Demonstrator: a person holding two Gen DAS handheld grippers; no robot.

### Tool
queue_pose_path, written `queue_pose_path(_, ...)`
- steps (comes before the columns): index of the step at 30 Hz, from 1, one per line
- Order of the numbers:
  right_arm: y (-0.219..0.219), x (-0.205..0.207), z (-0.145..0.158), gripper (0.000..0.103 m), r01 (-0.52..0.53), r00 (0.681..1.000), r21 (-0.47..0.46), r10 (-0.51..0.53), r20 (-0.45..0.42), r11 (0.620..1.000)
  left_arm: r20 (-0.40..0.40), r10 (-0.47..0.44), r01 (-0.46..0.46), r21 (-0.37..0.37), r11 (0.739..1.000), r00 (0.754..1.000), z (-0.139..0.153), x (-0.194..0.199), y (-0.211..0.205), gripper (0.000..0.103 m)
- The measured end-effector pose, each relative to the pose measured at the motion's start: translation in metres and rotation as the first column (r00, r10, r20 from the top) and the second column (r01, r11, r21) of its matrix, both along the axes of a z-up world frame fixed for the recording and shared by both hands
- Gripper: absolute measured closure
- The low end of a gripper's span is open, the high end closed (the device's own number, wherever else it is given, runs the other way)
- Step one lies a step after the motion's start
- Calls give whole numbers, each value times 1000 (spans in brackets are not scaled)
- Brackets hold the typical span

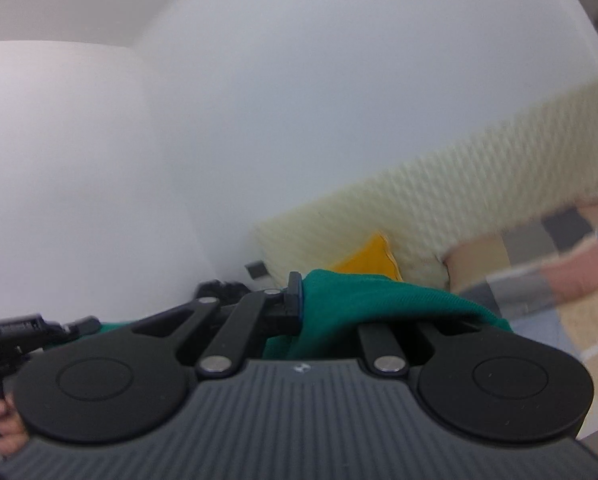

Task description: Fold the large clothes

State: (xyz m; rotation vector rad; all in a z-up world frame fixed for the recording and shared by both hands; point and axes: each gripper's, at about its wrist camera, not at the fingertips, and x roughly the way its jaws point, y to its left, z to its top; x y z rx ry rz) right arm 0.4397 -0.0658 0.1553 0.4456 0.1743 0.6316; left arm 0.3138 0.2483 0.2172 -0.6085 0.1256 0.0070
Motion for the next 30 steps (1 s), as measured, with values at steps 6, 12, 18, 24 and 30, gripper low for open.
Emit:
queue_pose_path(6,68,130,-80,95,48,988,-63,-57,-140,997,-157,34,-43,-51,998,987,-134,168,61,85)
queue_pose_path(12,115,223,-183,95,99,960,-165,-138,-245,981,-299,34,-40,-16,999,954,-290,328,107,84)
queue_pose_path(18,128,297,-285,95,118,916,-252,-203,-346,960,-389,18,26,107,994,921,-403,451,122,81)
queue_pose_path(24,133,323,-331,95,68,891,-331,-207,-404,941,-541,75,64,235,970,838,-442,498,104,81)
queue_pose_path(30,132,336,-343,91,16,861,-323,-178,-476,946,-587,86,55,218,974,805,-442,491,100,79)
